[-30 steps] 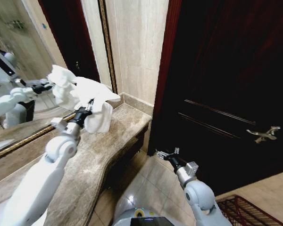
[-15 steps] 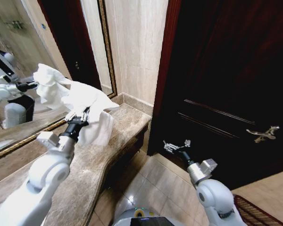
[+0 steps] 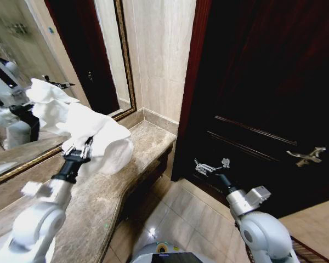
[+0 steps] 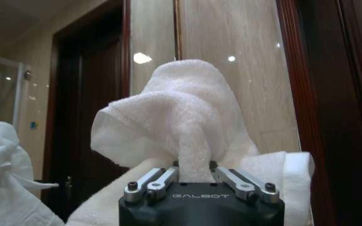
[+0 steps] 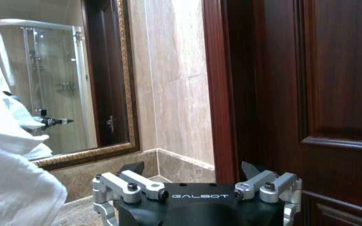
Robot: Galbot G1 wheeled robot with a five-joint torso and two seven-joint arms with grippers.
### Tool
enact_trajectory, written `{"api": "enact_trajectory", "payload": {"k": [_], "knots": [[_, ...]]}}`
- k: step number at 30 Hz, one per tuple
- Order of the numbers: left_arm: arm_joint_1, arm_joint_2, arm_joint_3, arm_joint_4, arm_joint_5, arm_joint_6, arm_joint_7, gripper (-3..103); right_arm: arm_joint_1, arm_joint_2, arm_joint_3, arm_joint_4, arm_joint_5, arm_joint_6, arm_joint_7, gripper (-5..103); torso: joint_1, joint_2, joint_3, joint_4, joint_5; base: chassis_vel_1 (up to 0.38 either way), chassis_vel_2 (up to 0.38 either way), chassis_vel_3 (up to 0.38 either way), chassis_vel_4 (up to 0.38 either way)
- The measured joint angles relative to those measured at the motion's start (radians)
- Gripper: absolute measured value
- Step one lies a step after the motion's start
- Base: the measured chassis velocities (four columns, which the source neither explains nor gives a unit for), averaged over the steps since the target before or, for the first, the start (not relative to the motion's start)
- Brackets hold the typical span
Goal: Discard the used towel into the hamper.
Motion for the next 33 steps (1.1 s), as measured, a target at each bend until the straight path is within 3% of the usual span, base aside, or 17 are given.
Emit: {"api": "enact_trajectory", "payload": {"k": [3,6,7,9,13,18,33], "knots": [[0.032,-0.053,-0.015,-0.017,0.008,-0.010,-0.005,14,-0.002,0.001,0.002,0.004,0.007,-0.015,0.021,100,0.000,0.000,0.000,0.0001,0.0001,0.000,0.000,0.000,0.000],[0.041,-0.097,-0.004,-0.019,0.078,0.010,-0.089,14,-0.003,0.009,-0.002,0.004,0.005,-0.035,0.047,100,0.000,0.000,0.000,0.0001,-0.0001,0.000,0.000,0.000,0.000],[0.041,-0.097,-0.004,-0.019,0.078,0.010,-0.089,14,-0.003,0.009,-0.002,0.004,0.005,-0.035,0.047,100,0.000,0.000,0.000,0.0001,-0.0001,0.000,0.000,0.000,0.000],[0.020,-0.098,0.029,-0.031,0.126,0.078,-0.156,14,-0.004,0.011,-0.011,0.004,-0.008,-0.043,0.054,100,0.000,0.000,0.000,-0.0001,-0.0002,0.000,0.000,0.000,0.000],[-0.009,-0.090,0.081,-0.059,0.160,0.139,-0.198,14,0.006,0.019,-0.029,0.004,-0.032,-0.056,0.066,100,0.000,0.000,0.000,-0.0002,0.0000,0.000,0.000,0.000,0.000],[-0.027,-0.084,0.125,-0.076,0.172,0.172,-0.214,14,-0.005,0.033,-0.032,0.003,-0.049,-0.076,0.065,100,0.000,0.000,0.000,-0.0001,0.0000,0.000,0.000,0.000,0.000],[-0.040,-0.087,0.141,-0.077,0.166,0.165,-0.222,14,-0.018,0.041,-0.035,0.001,-0.060,-0.081,0.060,100,0.000,0.000,0.000,0.0001,-0.0001,0.010,-0.007,-0.010,0.006]]}}
